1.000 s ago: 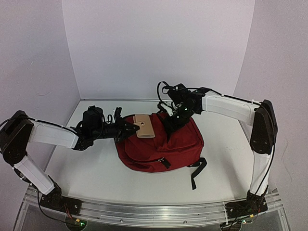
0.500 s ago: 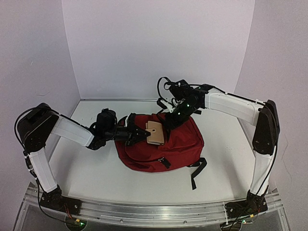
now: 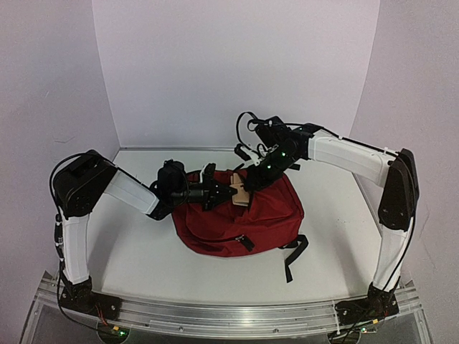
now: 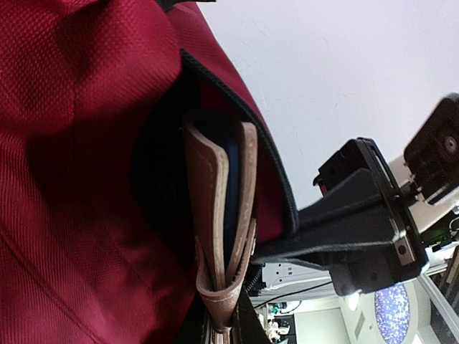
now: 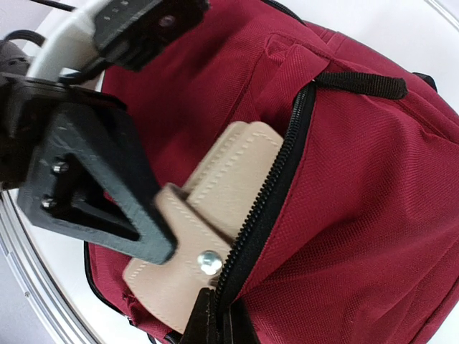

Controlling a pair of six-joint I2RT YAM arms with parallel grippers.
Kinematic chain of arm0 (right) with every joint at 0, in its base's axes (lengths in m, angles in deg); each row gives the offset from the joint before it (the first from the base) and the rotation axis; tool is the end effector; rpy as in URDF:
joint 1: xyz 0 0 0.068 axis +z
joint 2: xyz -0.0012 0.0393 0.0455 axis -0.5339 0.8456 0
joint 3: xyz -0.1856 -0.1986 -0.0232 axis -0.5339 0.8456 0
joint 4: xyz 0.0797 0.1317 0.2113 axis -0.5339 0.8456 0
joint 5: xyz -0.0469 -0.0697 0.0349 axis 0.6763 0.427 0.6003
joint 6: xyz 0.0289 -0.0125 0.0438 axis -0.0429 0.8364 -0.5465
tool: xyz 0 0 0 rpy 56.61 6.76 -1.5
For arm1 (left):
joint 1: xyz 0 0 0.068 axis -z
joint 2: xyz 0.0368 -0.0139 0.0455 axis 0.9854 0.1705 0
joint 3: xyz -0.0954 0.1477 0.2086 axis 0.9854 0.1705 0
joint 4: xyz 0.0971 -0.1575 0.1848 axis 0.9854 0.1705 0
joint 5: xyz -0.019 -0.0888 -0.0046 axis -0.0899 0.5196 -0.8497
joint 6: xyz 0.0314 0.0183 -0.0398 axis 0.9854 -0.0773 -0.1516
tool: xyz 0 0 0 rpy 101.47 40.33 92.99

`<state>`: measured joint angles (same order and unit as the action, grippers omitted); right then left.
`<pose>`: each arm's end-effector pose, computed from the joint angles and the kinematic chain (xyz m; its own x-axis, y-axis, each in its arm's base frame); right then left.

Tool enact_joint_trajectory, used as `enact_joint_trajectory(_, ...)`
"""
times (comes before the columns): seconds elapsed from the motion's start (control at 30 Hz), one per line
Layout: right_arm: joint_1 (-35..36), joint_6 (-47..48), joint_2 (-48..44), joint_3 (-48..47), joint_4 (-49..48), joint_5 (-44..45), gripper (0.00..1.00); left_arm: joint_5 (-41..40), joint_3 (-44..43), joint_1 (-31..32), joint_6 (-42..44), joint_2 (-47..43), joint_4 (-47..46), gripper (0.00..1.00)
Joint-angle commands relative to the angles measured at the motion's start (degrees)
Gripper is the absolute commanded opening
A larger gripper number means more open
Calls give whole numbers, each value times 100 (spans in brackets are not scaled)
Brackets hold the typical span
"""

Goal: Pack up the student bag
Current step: Place the stationery in the student bag.

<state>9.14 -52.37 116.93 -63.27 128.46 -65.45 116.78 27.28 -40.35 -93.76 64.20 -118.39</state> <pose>0.3163 0.2940 0.2842 -0.5959 -0.5586 -0.5770 -0.7790 0.5765 0.2464 0.3047 -0.2859 0.1650 -0.9758 -0.1004 -0.1943 0.1864 0.0829 -0.9790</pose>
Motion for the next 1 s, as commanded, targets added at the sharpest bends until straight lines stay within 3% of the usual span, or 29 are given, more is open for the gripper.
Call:
enact_joint_trajectory(0.0, 96, 55, -411, -281, 19, -411, 0, 5, -460, 61, -480, 299, -1260, 0)
enact_joint_trajectory(0.43, 96, 35, -459, -515, 29, -536, 0, 54, -1349, 179, -394, 869, -754, 0)
enact_joint_trajectory(0.67, 94, 10, -406, -537, 28, -529, 0, -494, -1949, 336, 495, 854, 1221, 2)
enact_joint_trajectory(0.9, 62, -38, -340, -431, 20, -644, 0, -746, -2114, 410, 1128, 607, 2691, 11)
enact_joint_trajectory(0.97, 32, -50, -319, -404, 17, -647, 0, -816, -2050, 418, 1243, 466, 2960, 19)
